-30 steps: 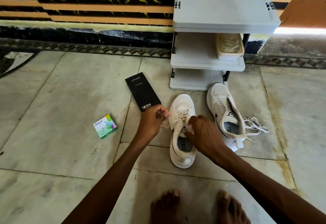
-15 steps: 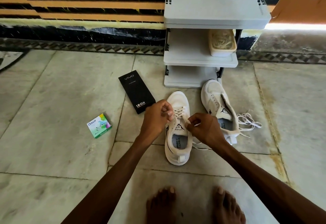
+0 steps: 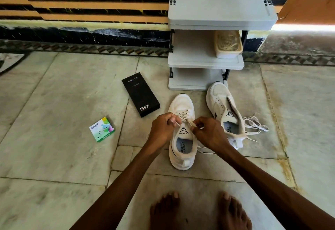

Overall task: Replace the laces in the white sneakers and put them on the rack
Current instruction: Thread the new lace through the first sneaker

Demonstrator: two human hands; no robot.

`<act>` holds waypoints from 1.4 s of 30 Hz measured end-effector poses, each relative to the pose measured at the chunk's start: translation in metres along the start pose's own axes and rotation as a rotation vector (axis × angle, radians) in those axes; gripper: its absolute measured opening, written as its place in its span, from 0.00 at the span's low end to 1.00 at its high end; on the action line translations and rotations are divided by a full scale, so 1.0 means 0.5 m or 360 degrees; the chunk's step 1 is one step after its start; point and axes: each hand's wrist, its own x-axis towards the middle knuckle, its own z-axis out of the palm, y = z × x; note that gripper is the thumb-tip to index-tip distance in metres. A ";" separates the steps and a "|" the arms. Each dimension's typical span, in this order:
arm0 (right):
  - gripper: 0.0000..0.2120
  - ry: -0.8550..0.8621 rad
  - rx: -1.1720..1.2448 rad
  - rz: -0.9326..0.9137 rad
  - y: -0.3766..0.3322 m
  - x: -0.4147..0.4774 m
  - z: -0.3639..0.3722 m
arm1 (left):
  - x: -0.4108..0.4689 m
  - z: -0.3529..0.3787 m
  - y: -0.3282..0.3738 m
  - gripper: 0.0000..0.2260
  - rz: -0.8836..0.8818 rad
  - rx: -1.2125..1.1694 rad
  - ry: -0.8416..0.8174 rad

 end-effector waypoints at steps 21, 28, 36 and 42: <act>0.05 -0.0100 0.0331 0.0141 0.004 0.002 -0.005 | 0.024 0.027 0.014 0.10 0.0200 0.0197 0.0084; 0.06 -0.0151 0.0283 0.0176 0.003 0.011 -0.005 | 0.018 0.037 0.008 0.12 0.0099 0.0042 0.0090; 0.05 -0.0098 0.0245 0.0105 -0.001 0.003 -0.003 | 0.002 0.061 -0.004 0.10 -0.0036 -0.0173 0.0209; 0.05 -0.0054 0.0166 0.0020 0.002 -0.001 0.001 | -0.004 0.070 0.000 0.11 0.0079 -0.0021 0.0269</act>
